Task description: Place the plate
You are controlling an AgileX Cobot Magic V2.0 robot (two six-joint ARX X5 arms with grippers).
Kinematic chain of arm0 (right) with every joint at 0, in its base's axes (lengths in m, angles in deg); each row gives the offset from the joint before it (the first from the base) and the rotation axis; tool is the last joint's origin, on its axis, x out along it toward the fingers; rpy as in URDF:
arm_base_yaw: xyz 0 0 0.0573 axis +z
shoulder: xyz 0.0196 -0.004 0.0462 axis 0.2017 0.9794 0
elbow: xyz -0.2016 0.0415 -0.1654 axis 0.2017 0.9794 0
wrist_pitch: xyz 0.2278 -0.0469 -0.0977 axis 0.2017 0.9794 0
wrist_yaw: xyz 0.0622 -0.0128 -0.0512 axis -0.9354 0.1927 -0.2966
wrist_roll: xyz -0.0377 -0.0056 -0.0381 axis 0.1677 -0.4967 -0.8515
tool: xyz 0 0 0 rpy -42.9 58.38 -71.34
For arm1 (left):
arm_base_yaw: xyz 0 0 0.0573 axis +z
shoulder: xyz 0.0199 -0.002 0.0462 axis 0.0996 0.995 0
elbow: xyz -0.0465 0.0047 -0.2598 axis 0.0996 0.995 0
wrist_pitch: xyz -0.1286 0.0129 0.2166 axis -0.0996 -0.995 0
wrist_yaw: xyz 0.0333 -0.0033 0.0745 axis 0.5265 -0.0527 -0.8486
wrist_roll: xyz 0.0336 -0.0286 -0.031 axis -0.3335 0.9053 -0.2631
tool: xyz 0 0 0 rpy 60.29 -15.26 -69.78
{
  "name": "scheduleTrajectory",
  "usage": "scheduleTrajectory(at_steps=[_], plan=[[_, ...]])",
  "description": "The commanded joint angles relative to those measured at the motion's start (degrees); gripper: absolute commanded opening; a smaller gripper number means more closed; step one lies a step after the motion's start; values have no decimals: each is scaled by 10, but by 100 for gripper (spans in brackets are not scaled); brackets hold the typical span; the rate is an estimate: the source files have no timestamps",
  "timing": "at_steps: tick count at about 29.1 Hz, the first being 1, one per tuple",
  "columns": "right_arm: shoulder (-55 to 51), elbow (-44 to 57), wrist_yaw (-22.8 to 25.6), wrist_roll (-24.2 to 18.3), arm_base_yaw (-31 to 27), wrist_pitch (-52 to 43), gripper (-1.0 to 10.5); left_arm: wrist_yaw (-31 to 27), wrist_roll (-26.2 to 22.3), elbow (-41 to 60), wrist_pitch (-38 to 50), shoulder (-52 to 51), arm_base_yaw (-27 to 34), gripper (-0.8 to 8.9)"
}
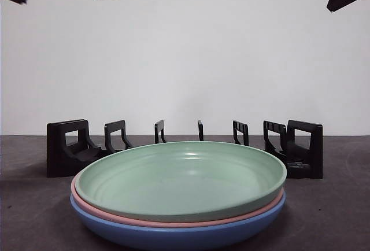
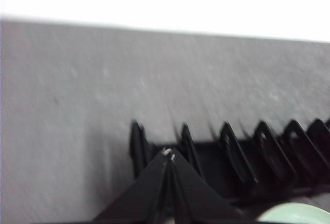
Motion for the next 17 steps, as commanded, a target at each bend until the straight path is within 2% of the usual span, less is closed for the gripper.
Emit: scheduleTrajectory(at_steps=[1,4,6,13,17], plan=[[2,-5,-1,5,2,-19,20,-5,-75,105,88,-84,16,8],[2,-5,-1,5,2,-28,21,-5,-84,245,190,-188,44,8],[2,-5,-1,5,2,-33,20,-5,-83,313,210,-253,71,8],[2,-5,-1,5,2,-53,20,-5,-84,417,87,-434,155,8],[2,-5,-1,5,2,-53,20,-2,-76,438,78,-432,172,8]])
